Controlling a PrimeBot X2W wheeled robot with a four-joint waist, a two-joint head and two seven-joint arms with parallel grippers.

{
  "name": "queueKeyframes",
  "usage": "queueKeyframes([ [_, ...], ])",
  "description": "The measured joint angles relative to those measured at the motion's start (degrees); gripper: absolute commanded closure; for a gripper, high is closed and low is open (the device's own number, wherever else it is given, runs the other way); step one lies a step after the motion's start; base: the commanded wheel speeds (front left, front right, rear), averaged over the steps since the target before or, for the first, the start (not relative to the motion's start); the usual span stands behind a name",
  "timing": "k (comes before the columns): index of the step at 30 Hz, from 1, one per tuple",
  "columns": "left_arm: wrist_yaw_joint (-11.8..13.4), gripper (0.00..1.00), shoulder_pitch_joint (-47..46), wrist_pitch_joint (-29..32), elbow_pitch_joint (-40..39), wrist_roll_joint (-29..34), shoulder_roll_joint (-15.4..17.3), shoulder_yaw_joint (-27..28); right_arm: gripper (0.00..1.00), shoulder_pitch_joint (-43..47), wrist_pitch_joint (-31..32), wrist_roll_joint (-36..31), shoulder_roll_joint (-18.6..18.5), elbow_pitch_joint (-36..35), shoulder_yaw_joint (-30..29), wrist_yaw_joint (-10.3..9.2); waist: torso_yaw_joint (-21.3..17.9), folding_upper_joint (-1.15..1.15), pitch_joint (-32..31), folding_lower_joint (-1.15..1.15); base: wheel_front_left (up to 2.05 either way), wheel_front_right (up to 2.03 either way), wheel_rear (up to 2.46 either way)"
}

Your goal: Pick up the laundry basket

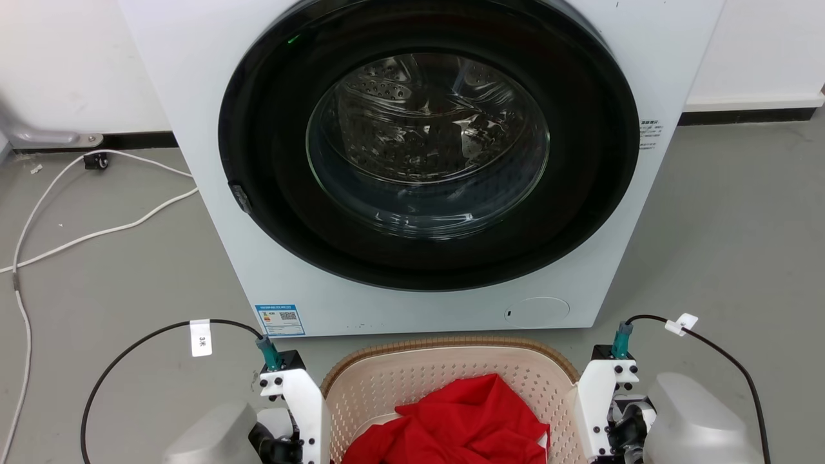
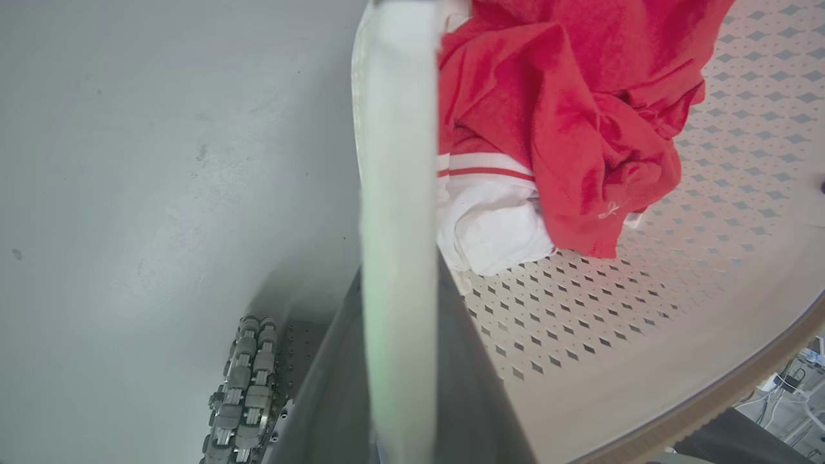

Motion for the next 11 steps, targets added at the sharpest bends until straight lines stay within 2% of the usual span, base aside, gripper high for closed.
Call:
queueKeyframes([
  [11,0.0,1.0,0.0,-0.45,0.13,-0.75,-0.01,-0.32,1.0,0.0,-0.2,1.02,-0.01,0.02,0.86,0.0,0.0,0.0,0.17,0.0,0.0,0.0,0.0],
])
